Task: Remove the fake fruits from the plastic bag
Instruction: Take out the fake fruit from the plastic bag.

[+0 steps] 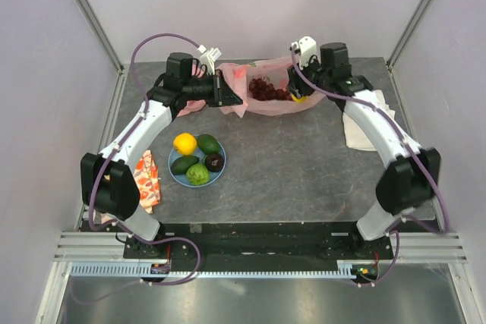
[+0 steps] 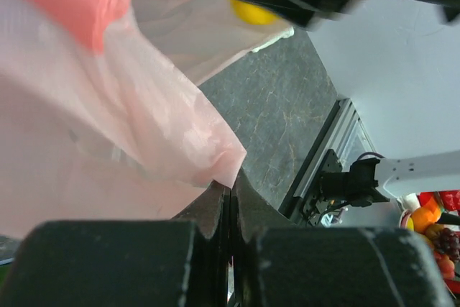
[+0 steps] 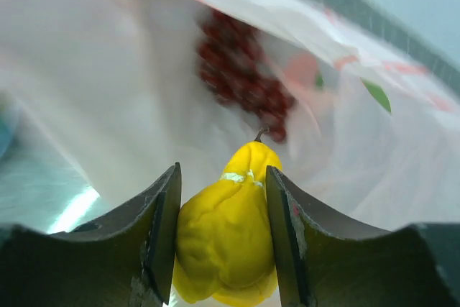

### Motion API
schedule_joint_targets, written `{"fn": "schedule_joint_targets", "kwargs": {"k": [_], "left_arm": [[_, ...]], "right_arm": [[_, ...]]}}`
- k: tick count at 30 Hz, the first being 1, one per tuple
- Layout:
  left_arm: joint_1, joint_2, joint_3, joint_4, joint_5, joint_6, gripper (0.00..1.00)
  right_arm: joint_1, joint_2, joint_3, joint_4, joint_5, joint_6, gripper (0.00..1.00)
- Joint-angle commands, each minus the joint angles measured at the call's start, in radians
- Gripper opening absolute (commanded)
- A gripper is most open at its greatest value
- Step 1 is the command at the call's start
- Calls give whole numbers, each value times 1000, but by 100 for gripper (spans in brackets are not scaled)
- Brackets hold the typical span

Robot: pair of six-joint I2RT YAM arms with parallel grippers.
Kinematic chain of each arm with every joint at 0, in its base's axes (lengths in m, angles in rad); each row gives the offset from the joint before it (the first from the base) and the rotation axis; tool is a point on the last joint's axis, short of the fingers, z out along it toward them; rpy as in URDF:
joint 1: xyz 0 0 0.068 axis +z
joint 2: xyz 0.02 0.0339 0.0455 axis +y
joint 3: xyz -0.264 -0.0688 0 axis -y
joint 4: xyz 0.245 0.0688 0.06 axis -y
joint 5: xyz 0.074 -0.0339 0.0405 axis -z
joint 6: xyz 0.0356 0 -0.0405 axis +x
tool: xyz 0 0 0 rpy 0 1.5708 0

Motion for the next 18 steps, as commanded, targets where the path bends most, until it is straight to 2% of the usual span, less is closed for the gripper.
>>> {"fn": "schedule_joint_targets", "kwargs": {"k": [1, 4, 8, 12, 14, 15, 17, 18], "left_arm": [[-5, -22, 42, 6, 11, 56, 2], [-5, -48, 15, 6, 12, 54, 2], [-9, -86, -44, 11, 17, 39, 2], [-8, -108, -59, 2, 2, 45, 2], [0, -102, -48, -3, -5, 45, 2], [2, -97, -29, -3, -5, 46, 9], [15, -88, -2, -11, 9, 48, 33], [21, -86, 27, -23, 17, 49, 55]], "right_arm": [[7, -201, -112, -54, -231, 71, 33], [7, -273, -200, -91, -240, 61, 29], [7, -330, -261, -101, -278, 83, 31], [14, -333, -127, -122, -413, 152, 31], [56, -317, -41, -176, -442, 144, 31], [79, -292, -11, -202, -461, 131, 31], [160, -268, 39, -278, -485, 62, 32], [189, -248, 79, -298, -491, 37, 32]]}}
